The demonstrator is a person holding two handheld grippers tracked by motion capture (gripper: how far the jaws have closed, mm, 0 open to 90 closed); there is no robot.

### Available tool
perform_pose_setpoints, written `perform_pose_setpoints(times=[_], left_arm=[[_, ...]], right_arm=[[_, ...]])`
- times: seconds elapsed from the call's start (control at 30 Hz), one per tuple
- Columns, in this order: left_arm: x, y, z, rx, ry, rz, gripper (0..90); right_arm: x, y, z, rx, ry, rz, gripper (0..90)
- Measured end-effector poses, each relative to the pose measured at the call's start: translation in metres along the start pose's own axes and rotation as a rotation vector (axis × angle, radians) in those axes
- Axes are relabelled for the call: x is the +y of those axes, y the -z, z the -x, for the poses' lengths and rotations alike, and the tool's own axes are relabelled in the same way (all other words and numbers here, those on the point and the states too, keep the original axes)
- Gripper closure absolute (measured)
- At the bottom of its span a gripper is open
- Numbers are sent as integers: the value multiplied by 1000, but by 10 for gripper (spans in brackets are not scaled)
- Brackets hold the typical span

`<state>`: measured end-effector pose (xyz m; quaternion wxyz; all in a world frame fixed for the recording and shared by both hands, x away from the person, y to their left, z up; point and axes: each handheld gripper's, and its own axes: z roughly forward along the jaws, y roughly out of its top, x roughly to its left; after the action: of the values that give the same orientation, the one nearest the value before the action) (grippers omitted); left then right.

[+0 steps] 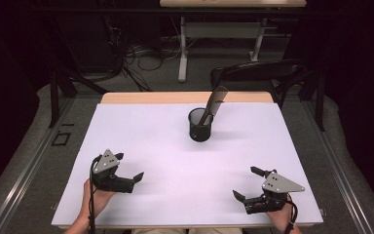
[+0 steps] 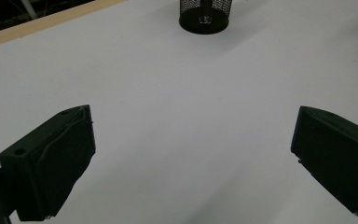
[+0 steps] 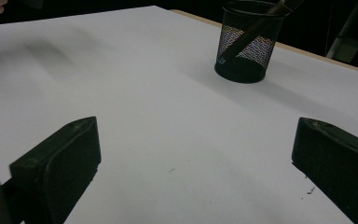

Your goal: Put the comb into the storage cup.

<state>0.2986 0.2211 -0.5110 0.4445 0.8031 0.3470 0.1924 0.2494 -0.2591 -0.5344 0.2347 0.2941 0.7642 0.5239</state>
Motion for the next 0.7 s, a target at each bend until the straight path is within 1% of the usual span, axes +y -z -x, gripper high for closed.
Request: perform_pose_setpoints(times=[0.03, 0.17, 0.43, 0.47, 0.6, 0.7], left_arm=[[-1, 1, 1, -4, -1, -6, 0], [-5, 2, 4, -2, -1, -2, 0], [-15, 5, 9, 1, 12, -4, 0], [-16, 5, 9, 1, 11, -7, 0], [-18, 8, 11, 8, 18, 10, 0], [-20, 9, 12, 6, 15, 6, 0]], right_arm=[[0, 0, 0, 0, 3, 0, 7], [0, 0, 0, 0, 2, 0, 7], [0, 1, 0, -5, 4, -4, 6], [0, 1, 0, -5, 3, 5, 5], [0, 1, 0, -5, 2, -6, 2], [0, 0, 0, -4, 3, -2, 1]])
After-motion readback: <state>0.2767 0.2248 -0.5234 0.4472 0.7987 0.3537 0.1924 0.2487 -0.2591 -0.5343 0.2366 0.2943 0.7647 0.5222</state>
